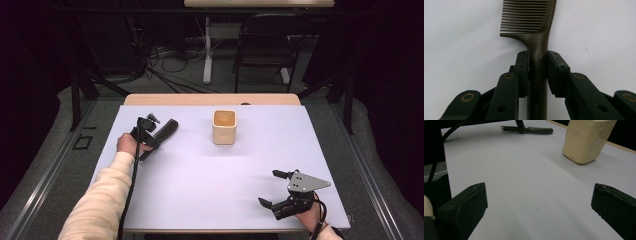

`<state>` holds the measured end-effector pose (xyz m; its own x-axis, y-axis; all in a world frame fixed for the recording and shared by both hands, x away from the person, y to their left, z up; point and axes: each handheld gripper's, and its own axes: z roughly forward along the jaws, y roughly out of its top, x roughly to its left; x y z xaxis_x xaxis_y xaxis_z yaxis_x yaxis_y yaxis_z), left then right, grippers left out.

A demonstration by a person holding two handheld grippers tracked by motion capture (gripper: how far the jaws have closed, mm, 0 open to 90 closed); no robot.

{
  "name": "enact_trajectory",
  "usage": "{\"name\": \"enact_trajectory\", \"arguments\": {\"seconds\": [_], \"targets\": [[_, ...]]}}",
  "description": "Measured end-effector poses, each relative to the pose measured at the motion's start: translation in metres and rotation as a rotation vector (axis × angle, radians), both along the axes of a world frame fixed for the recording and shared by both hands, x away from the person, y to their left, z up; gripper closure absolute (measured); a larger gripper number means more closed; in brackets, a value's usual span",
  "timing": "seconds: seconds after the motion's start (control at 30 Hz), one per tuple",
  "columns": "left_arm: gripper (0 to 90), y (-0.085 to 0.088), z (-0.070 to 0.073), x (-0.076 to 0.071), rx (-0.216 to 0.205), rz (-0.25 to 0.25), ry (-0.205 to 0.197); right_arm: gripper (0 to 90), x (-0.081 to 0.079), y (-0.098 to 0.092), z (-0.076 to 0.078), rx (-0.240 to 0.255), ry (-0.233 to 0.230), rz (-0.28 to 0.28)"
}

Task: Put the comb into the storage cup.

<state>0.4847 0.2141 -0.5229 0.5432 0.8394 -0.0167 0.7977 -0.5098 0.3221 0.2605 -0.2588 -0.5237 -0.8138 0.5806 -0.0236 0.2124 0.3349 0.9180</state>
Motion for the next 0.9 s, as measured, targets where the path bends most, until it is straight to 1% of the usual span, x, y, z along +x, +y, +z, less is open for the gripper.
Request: {"name": "enact_trajectory", "arguments": {"seconds": [0.03, 0.1, 0.13, 0.17, 0.23, 0.3, 0.33, 0.37, 0.4, 0.43, 0.47, 0.5, 0.6, 0.83, 0.9], "targets": [[71.6, 0.001, 0.002, -0.002, -0.015, 0.003, -0.011, 0.0, 0.000, 0.000, 0.000, 0.000, 0.001, 0.000], [71.6, 0.002, 0.003, -0.003, -0.019, -0.002, -0.013, 0.0, 0.000, 0.000, 0.000, 0.000, 0.001, 0.000], [71.6, 0.003, 0.006, -0.006, -0.027, -0.009, -0.025, 0.0, 0.000, 0.000, 0.000, -0.001, 0.001, 0.001], [71.6, 0.003, 0.006, -0.006, -0.027, -0.009, -0.025, 0.0, 0.000, 0.000, 0.000, -0.001, 0.000, 0.001], [71.6, 0.006, 0.009, -0.010, -0.050, -0.009, -0.039, 0.0, 0.000, 0.000, 0.000, -0.001, 0.001, 0.000], [71.6, 0.007, 0.010, -0.011, -0.053, -0.010, -0.042, 0.0, 0.000, 0.000, 0.000, -0.001, 0.001, 0.000], [71.7, 0.008, 0.011, -0.013, -0.068, -0.011, -0.053, 0.0, 0.000, 0.000, 0.000, -0.005, 0.003, 0.000], [71.7, 0.008, 0.011, -0.013, -0.068, -0.011, -0.053, 0.0, 0.000, 0.000, 0.000, -0.005, 0.003, 0.000], [71.6, 0.009, 0.012, -0.016, -0.084, -0.008, -0.060, 0.0, 0.000, 0.000, 0.000, -0.007, 0.003, 0.000], [71.7, 0.009, 0.013, -0.017, -0.088, -0.012, -0.066, 0.0, 0.000, 0.000, 0.000, -0.007, 0.004, -0.001], [71.7, 0.009, 0.013, -0.017, -0.088, -0.012, -0.066, 0.0, 0.000, 0.000, 0.000, -0.005, 0.003, -0.001], [71.7, 0.010, 0.014, -0.018, -0.096, -0.010, -0.077, 0.0, 0.000, 0.000, 0.000, -0.005, 0.003, -0.001], [71.7, 0.012, 0.016, -0.021, -0.109, -0.008, -0.089, 0.0, 0.000, 0.000, 0.000, -0.008, 0.004, 0.000], [71.7, 0.015, 0.018, -0.028, -0.160, -0.009, -0.121, 0.0, 0.000, 0.000, 0.000, -0.009, 0.003, -0.001], [71.7, 0.015, 0.019, -0.030, -0.167, -0.012, -0.128, 0.0, 0.000, 0.000, 0.000, -0.006, 0.002, 0.000]]}}
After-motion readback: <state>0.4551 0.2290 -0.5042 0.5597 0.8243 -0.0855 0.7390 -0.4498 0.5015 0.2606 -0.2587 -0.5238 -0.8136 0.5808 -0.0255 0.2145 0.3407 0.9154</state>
